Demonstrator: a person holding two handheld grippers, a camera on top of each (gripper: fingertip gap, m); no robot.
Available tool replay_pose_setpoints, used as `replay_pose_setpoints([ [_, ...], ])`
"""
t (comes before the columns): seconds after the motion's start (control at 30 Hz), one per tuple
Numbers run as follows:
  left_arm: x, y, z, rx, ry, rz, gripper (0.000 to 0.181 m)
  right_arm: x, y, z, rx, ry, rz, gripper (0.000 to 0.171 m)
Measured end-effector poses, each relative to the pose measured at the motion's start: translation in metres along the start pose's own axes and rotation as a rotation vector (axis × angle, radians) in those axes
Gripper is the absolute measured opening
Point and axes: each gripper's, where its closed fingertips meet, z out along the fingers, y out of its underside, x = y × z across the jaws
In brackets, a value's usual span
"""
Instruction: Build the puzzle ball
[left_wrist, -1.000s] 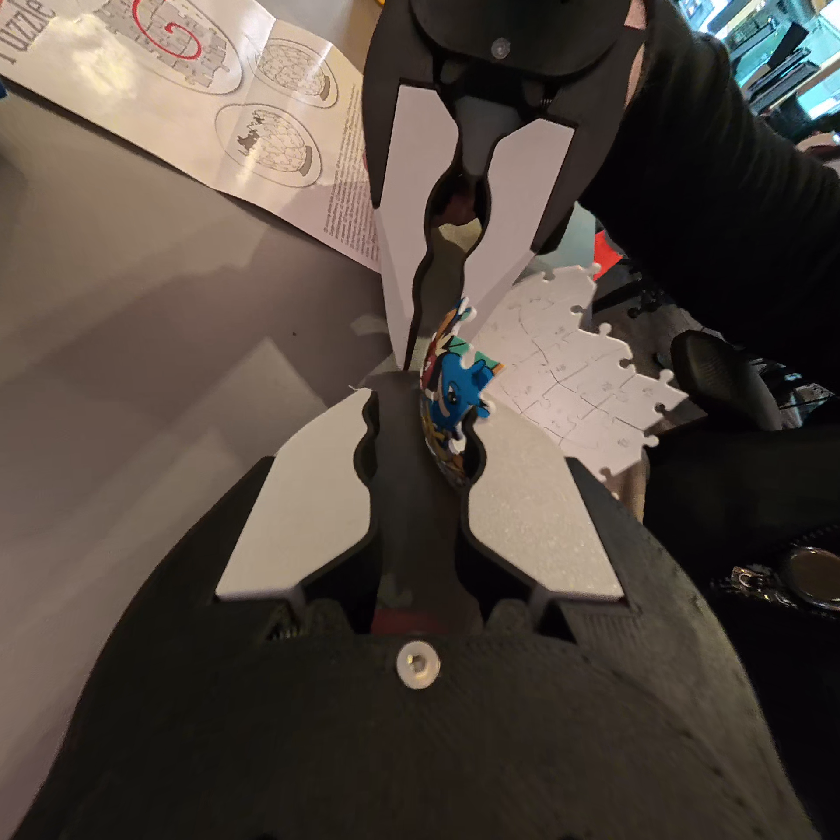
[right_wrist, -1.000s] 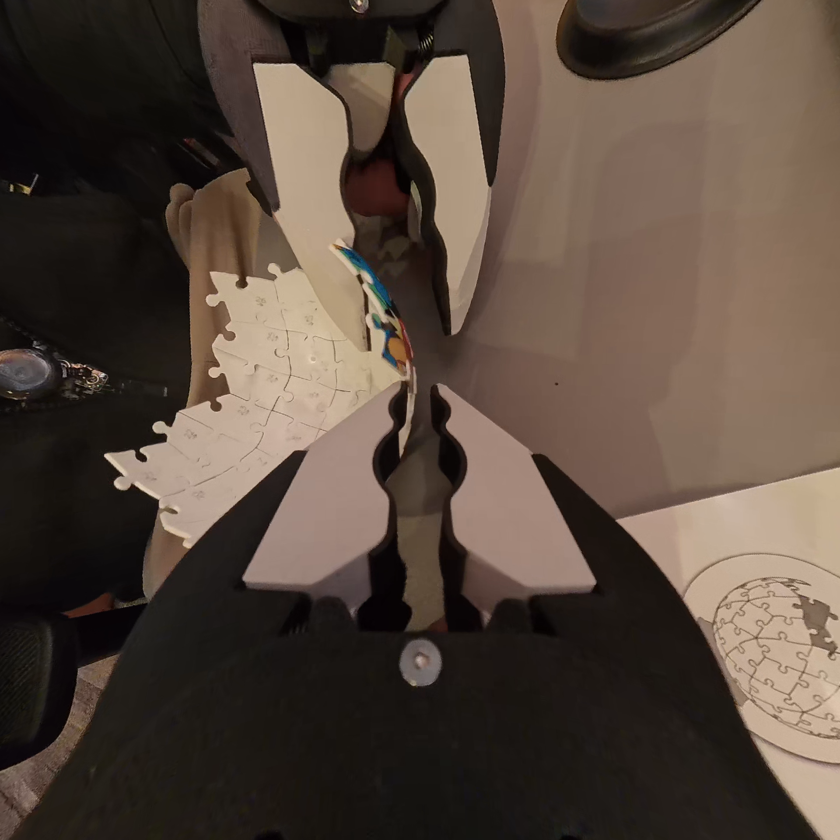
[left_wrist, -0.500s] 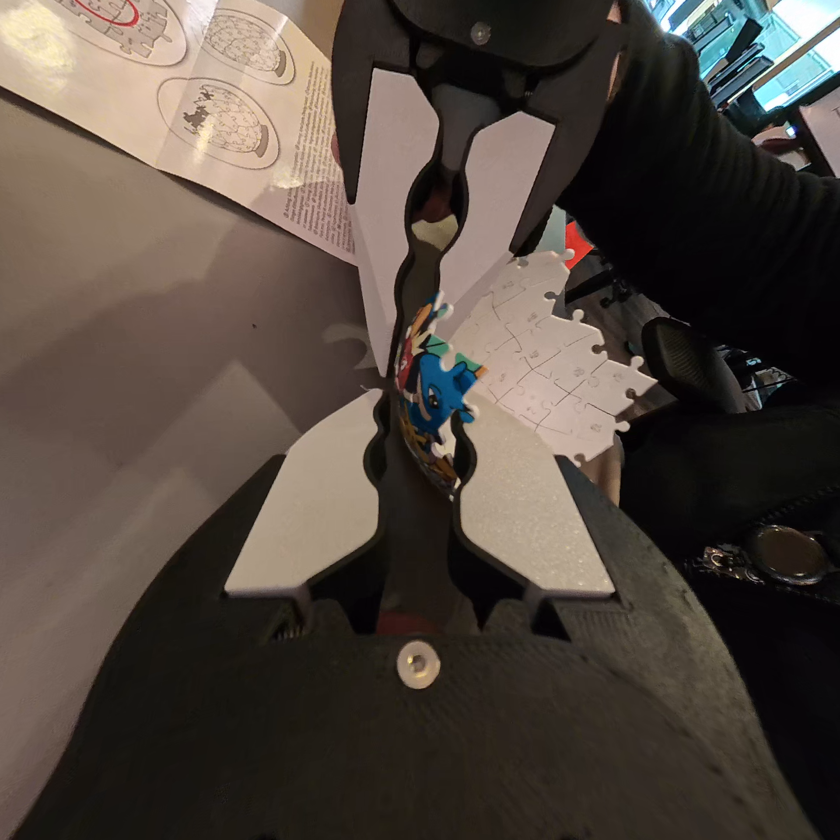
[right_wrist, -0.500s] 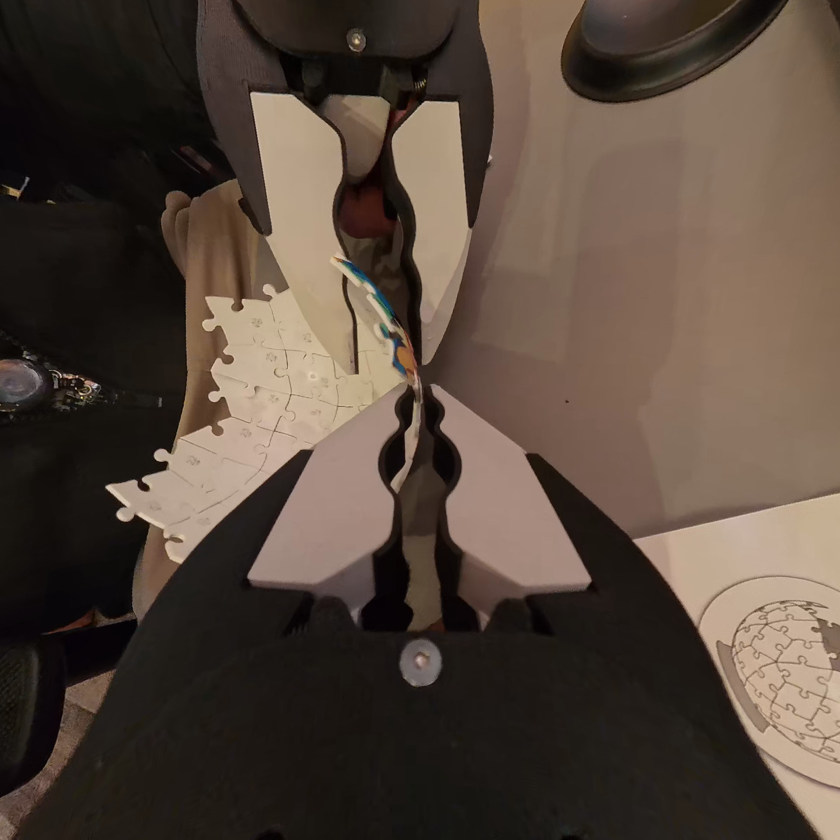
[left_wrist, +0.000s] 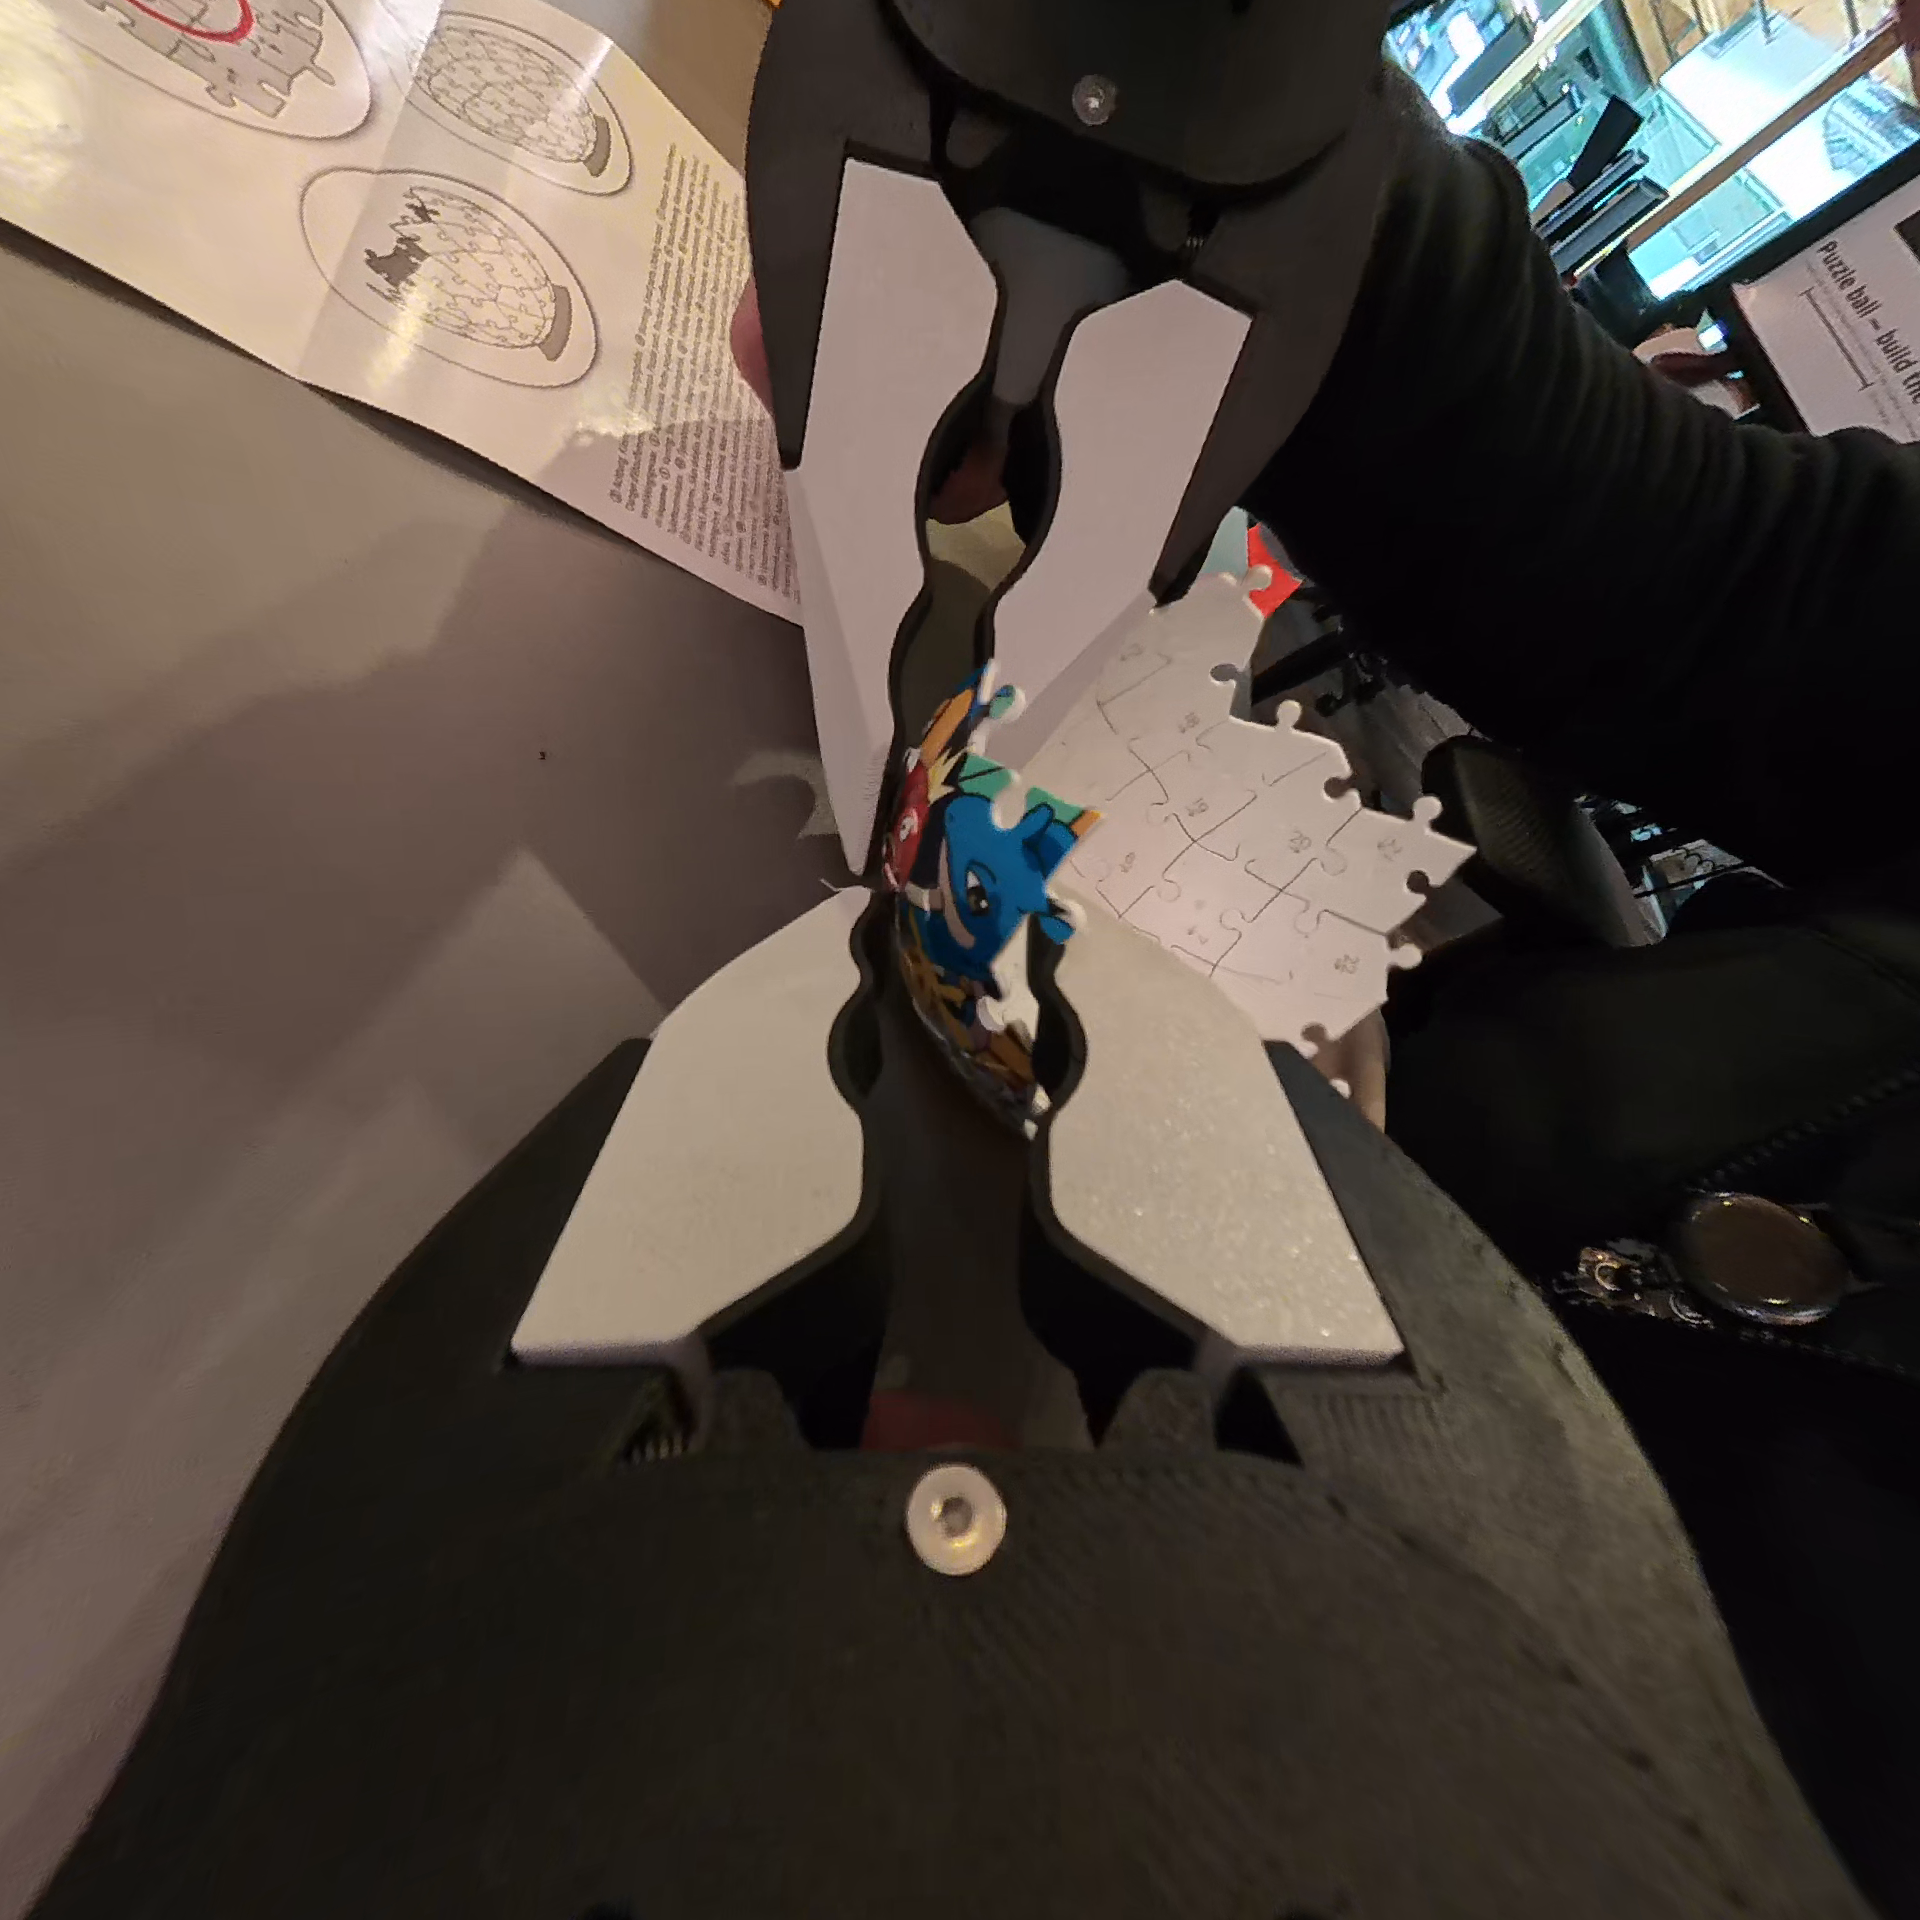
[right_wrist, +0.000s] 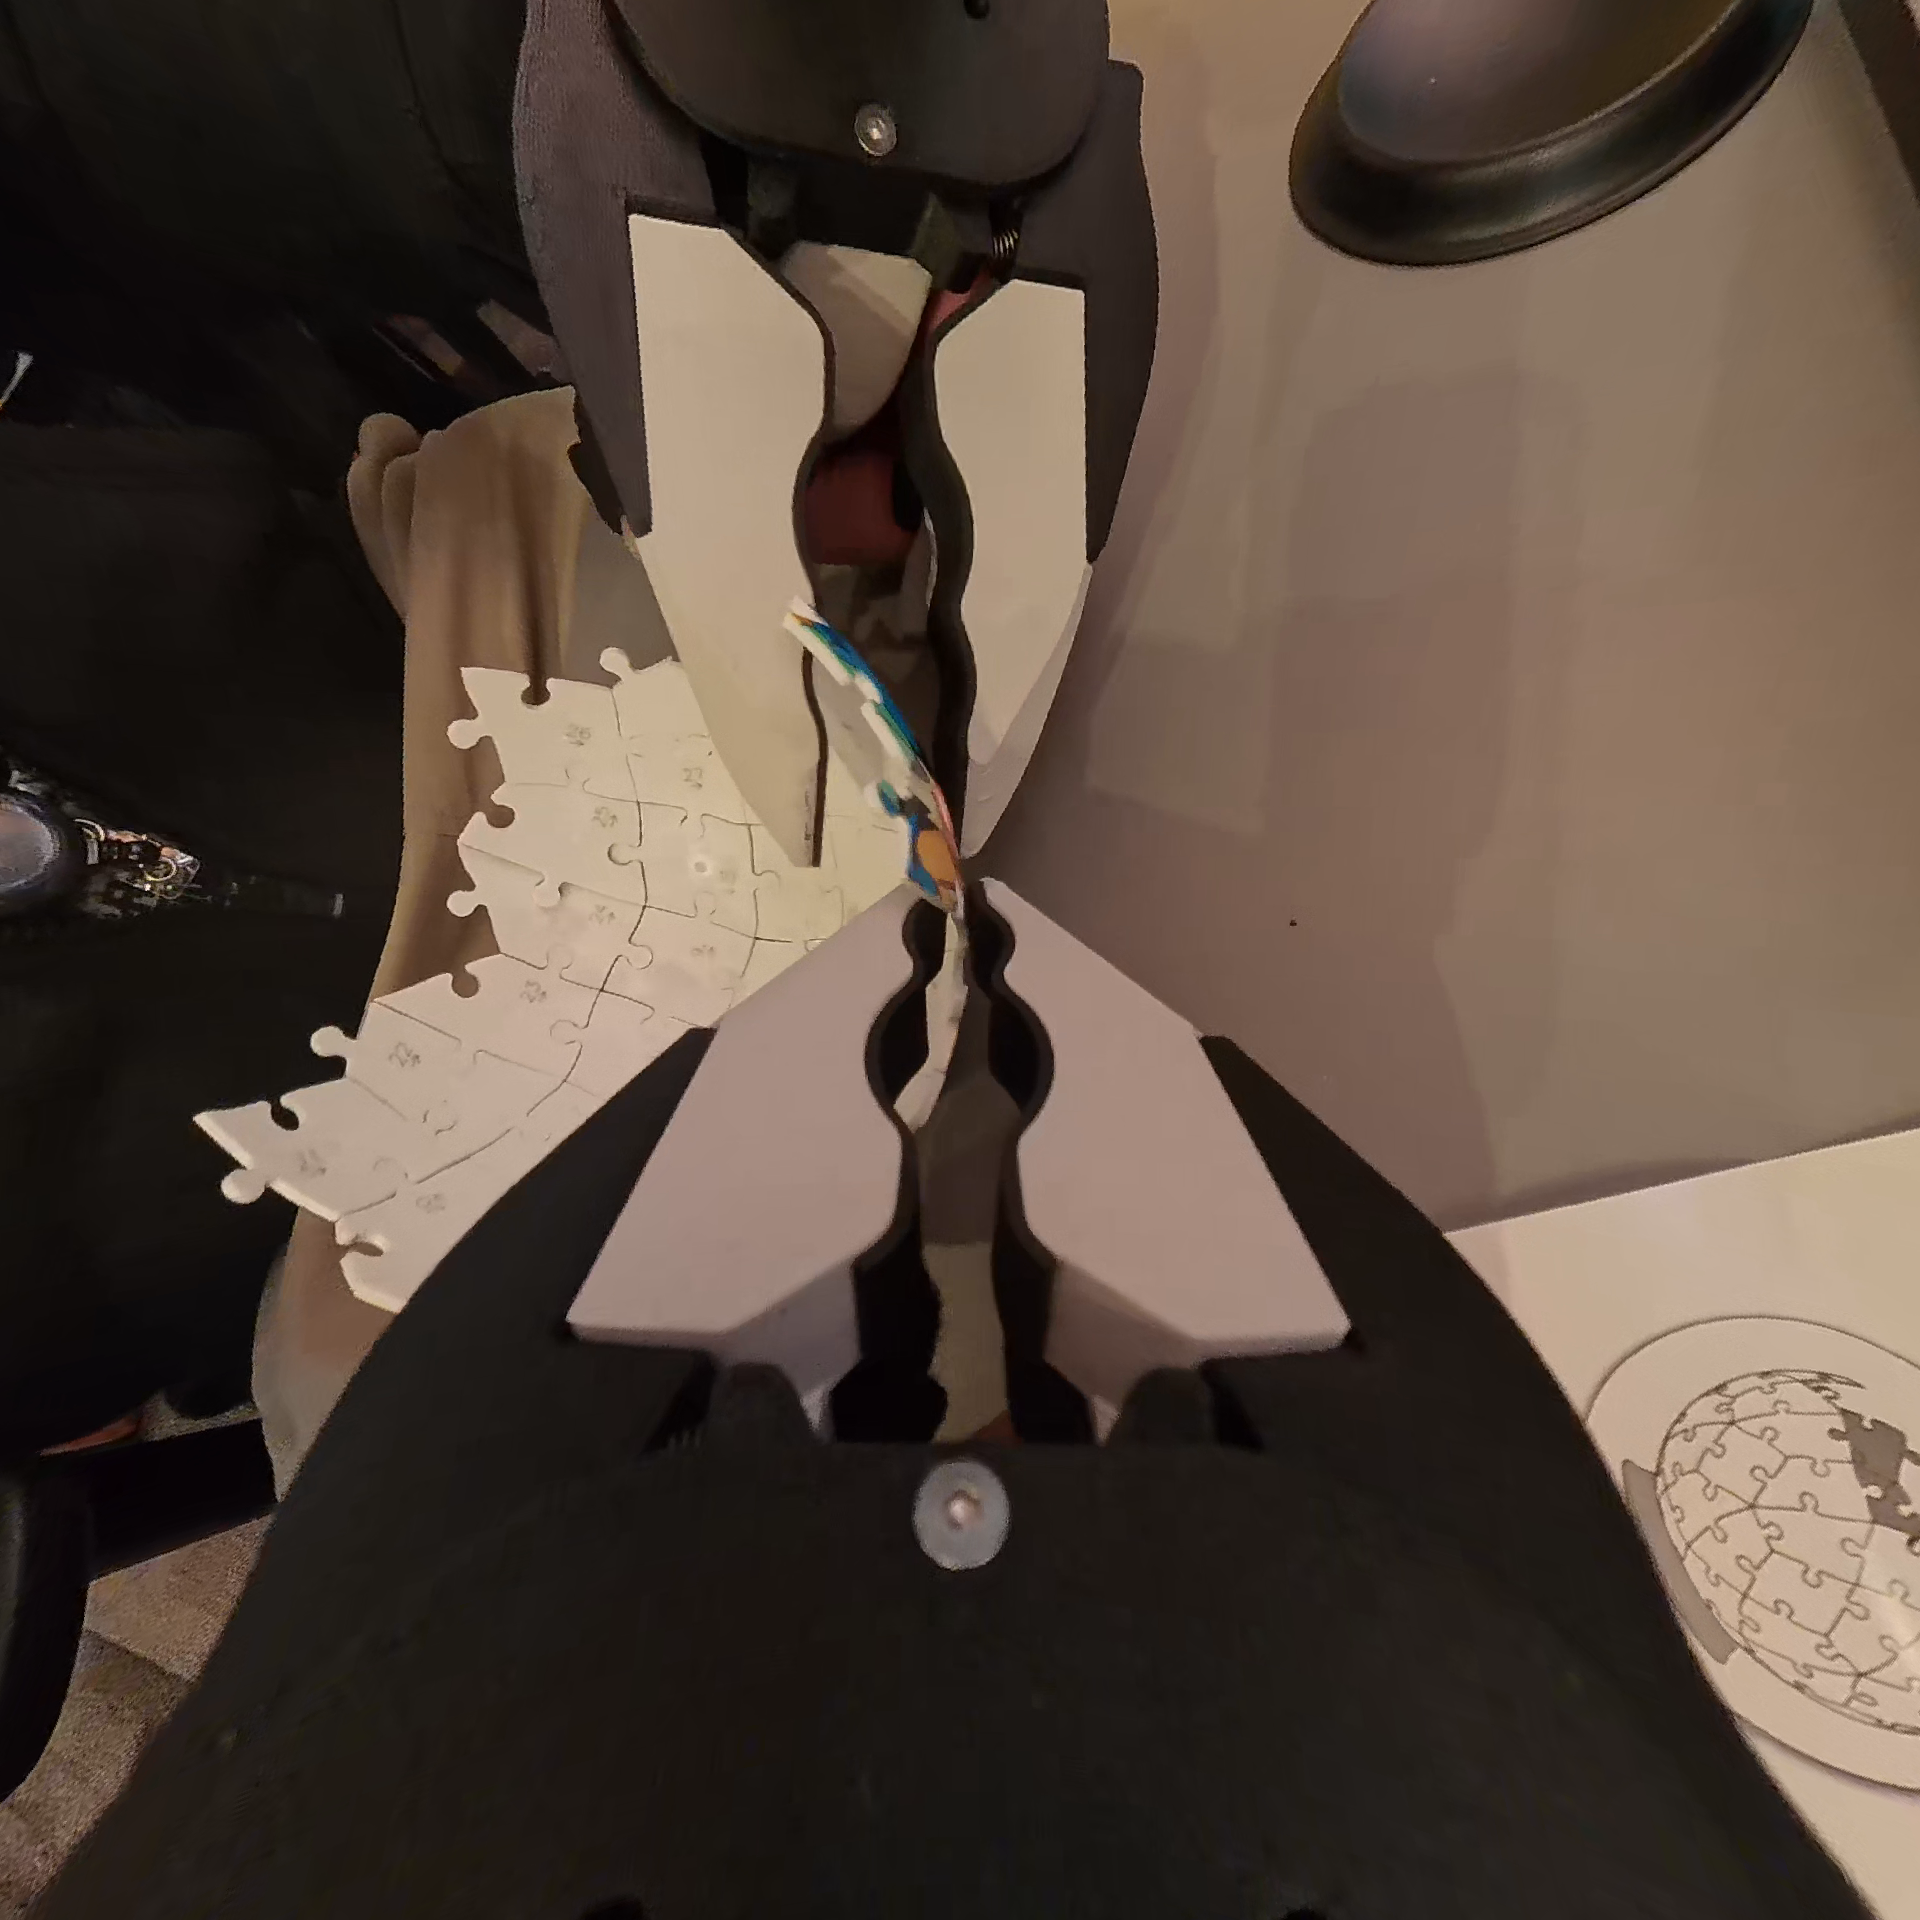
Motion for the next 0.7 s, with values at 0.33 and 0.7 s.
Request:
replay_pose_setpoints([
  [0.33, -0.001, -0.002, 0.002, -0.017, -0.007, 0.008, 0.025, 0.0, 0.002, -0.002, -0.002, -0.003, 0.024, 0.001],
  [0.7, -0.004, -0.008, -0.014, 0.036, -0.056, 0.028, 0.042, -0.006, -0.003, -0.013, 0.02, 0.012, 0.001, 0.01],
])
